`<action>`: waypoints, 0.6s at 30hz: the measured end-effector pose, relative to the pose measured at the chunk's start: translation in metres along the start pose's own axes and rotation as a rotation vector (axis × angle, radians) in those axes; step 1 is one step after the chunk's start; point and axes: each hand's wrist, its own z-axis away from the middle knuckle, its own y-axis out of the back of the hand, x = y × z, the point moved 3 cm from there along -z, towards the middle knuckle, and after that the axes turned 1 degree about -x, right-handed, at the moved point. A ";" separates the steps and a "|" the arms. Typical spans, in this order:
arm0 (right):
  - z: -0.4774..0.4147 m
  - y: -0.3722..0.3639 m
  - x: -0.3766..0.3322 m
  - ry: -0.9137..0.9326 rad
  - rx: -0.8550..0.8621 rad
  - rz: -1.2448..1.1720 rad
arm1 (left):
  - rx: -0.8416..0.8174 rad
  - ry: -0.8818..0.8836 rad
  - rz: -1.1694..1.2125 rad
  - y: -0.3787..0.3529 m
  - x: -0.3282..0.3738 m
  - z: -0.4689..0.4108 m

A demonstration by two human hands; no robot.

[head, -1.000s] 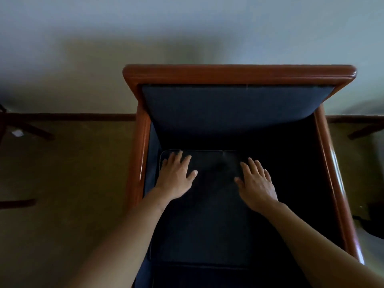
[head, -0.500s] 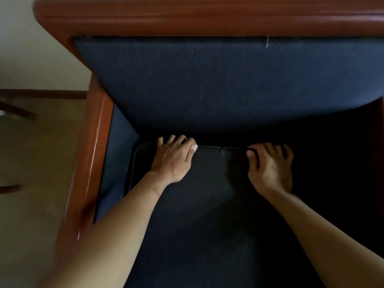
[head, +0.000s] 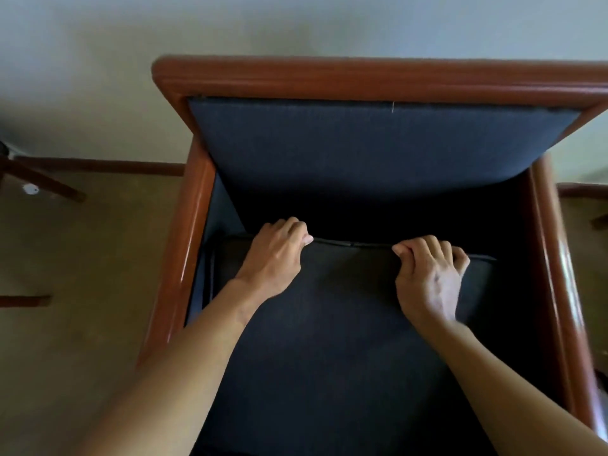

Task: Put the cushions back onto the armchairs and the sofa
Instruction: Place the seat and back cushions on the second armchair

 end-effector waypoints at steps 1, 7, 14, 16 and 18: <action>0.009 0.016 -0.006 0.013 0.038 -0.015 | 0.024 -0.023 0.005 0.013 0.010 0.011; 0.089 0.114 -0.041 0.062 0.176 -0.066 | 0.180 -0.097 0.065 0.074 0.061 0.101; 0.206 0.196 -0.068 0.126 0.228 0.003 | 0.266 -0.244 0.002 0.110 0.105 0.225; 0.234 0.217 -0.081 0.115 0.168 0.029 | 0.240 -0.260 0.012 0.121 0.114 0.256; 0.256 0.232 -0.097 0.098 0.021 0.101 | 0.171 -0.263 0.031 0.136 0.124 0.282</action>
